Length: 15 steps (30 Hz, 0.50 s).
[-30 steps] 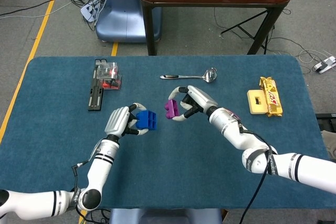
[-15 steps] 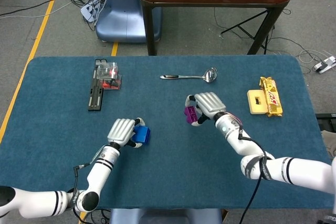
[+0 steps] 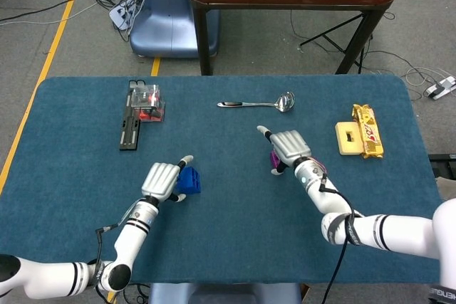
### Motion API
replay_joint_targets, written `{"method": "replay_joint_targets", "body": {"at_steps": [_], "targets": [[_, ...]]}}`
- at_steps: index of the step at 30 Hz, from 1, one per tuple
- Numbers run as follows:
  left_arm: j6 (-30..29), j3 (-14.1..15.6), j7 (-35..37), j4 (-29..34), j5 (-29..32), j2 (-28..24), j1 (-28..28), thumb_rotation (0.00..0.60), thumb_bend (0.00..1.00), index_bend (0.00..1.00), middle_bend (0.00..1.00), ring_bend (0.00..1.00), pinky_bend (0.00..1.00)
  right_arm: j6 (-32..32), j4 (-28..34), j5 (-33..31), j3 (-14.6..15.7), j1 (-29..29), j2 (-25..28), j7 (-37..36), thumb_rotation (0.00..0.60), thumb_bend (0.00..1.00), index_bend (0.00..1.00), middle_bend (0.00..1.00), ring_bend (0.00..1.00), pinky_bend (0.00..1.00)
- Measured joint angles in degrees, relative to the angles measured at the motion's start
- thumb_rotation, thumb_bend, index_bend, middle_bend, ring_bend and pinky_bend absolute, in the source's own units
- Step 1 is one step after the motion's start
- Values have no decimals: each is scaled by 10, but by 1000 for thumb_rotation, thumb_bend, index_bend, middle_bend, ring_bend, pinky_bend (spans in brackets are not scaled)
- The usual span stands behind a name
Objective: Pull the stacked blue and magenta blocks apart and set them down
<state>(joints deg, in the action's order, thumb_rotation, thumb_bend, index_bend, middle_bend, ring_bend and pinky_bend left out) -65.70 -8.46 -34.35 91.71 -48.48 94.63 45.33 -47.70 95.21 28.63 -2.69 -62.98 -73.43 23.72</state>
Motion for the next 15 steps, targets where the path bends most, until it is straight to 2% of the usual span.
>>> {"method": "replay_joint_targets", "body": {"at_steps": [3,5,6,8,10,15], "targets": [[-18,1,-7,22,-3,-17,-9,600,25,39,939,821,1000,-17,23,14,-3,14,22,-7,600,0,0,825,845,969],[-33,3,-8,37,-9,-32,-18,600,26,42,856,751,990,-32,44,28,-1,26,42,-8,600,0,10,767,794,929],[-44,6,-8,46,-14,-43,-26,600,26,45,822,729,982,-41,54,35,1,32,51,-8,600,0,30,743,773,914],[-61,12,-6,58,-25,-62,-40,600,26,60,725,683,950,-64,75,57,6,49,72,-8,600,0,145,688,723,876],[-81,21,4,68,-44,-85,-59,600,26,84,678,671,938,-87,95,86,13,70,93,-11,600,0,217,656,688,838],[-125,57,66,62,-113,-123,-119,600,25,154,621,648,919,-134,119,173,32,131,128,-41,600,0,264,572,568,699]]}}
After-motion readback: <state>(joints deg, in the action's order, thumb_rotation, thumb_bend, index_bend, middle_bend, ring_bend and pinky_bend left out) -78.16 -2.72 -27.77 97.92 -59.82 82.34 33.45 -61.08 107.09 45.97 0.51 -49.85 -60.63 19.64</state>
